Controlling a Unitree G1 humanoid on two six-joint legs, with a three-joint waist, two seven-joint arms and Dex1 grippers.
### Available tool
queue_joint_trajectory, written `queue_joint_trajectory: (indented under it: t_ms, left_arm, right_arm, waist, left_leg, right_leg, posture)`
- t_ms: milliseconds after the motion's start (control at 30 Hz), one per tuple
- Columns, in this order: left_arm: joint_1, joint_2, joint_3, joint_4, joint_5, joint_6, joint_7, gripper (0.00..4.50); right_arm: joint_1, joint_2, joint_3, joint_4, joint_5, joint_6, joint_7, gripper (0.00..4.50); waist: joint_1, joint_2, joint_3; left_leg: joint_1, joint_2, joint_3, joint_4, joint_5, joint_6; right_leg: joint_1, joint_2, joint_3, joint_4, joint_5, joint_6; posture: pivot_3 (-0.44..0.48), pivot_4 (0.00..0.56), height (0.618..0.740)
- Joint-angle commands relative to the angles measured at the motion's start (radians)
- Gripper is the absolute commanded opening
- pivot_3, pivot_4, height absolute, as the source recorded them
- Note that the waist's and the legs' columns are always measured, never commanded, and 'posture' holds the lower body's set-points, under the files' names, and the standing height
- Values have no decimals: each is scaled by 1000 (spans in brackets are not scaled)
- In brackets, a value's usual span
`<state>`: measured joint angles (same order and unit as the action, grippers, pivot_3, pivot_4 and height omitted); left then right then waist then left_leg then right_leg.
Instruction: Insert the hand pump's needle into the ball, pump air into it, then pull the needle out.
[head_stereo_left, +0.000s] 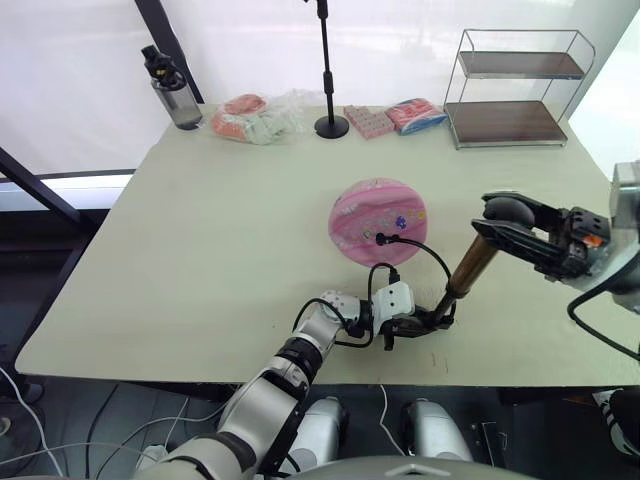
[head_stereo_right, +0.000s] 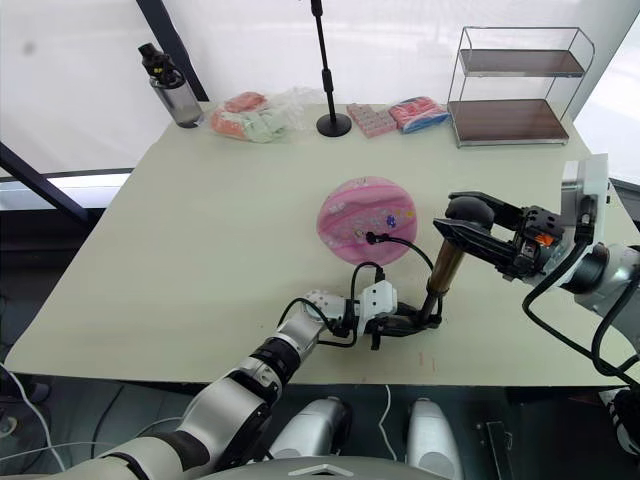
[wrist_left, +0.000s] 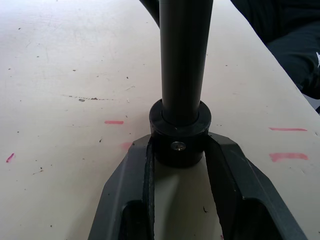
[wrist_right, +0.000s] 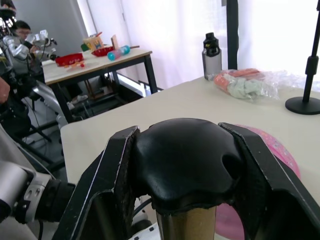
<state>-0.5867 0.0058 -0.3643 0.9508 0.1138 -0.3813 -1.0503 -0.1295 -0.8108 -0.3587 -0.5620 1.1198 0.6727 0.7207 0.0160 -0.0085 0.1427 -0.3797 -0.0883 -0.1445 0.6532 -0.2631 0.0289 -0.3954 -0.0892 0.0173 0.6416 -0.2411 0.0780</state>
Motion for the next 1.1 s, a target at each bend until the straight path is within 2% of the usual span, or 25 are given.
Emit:
queue_joint_trajectory:
  t_ms: [33,467,733,933,1100]
  left_arm:
    - [26,3,-23,56,31,21,1,1095]
    - [23,0,-20,57,30,24,8,1095]
    - [24,1,-20,55,30,23,9,1095]
    - [24,1,-20,55,30,21,8,1095]
    - [26,5,-20,57,30,21,6,1095]
  right_arm:
    - [33,4,55,-16,-106,-49,47,1998]
    - [144,146,280,123,-436,-295,142,1998]
    - [191,205,360,245,-572,-429,183,1998]
    - [193,215,346,250,-577,-458,178,1998]
    - [139,176,245,119,-432,-348,138,1998]
  waist:
    - [0,0,0]
    - [-2,-1,-2]
    - [-2,0,-3]
    - [-2,-3,-6]
    - [-2,-2,-6]
  left_leg:
    - [0,0,0,0,0,0]
    - [2,0,0,0,0,0]
    - [3,0,0,0,0,0]
    - [3,1,0,0,0,0]
    - [3,1,0,0,0,0]
  right_leg:
    - [0,0,0,0,0,0]
    - [1,1,0,0,0,0]
    - [2,1,1,0,0,0]
    - [2,2,0,0,0,0]
    - [2,2,1,0,0,0]
  posture:
    - [0,150,740]
    - [0,150,740]
    - [0,150,740]
    - [0,150,740]
    - [0,150,740]
